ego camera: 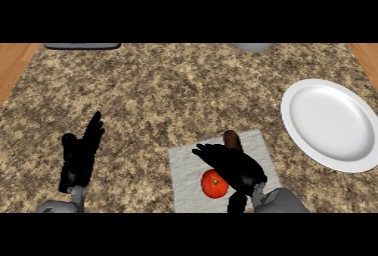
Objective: Pick the tomato from the placemat and place it in the plate
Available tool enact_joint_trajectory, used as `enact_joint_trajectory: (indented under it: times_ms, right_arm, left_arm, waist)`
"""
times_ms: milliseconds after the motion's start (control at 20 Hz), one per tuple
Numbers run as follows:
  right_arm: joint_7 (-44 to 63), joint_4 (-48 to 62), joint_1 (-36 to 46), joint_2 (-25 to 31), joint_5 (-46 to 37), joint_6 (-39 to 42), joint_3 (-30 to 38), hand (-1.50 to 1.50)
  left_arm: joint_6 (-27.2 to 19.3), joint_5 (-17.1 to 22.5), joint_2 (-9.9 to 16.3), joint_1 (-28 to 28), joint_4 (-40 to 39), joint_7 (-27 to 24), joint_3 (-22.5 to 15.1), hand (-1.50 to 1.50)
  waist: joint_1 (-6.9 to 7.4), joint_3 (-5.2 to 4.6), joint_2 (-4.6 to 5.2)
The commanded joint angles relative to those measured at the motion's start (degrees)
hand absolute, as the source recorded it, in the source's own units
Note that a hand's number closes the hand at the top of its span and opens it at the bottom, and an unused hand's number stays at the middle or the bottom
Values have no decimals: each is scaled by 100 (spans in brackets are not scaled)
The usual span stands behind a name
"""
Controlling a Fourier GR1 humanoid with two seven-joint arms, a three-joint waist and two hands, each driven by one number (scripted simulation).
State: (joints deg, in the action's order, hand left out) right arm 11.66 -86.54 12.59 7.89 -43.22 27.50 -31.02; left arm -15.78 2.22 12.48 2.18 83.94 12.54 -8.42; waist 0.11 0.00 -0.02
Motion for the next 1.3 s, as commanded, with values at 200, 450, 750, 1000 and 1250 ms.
enact_joint_trajectory:
  times_ms: [200,450,750,1000,1250]
  right_arm:
    - [-977,542,69,122,-637,-357,10,150]
    - [-1061,759,160,-266,-980,-668,133,150]
    - [-919,474,110,-113,-1205,-1206,608,150]
    - [-467,892,500,184,-944,-1558,1979,150]
    - [-412,-48,394,543,-1170,-1969,2203,150]
  left_arm:
    - [327,-82,-69,49,-313,-232,335,0]
    - [301,-291,-224,-316,456,278,178,0]
    - [612,-115,-84,-43,-275,-290,581,0]
    - [404,-239,-242,6,159,168,365,0]
    - [209,-412,-392,48,-45,58,362,0]
  waist:
    - [-3,-1,4]
    - [11,1,-2]
    - [-20,-1,2]
    - [-13,5,9]
    - [-73,-1,-14]
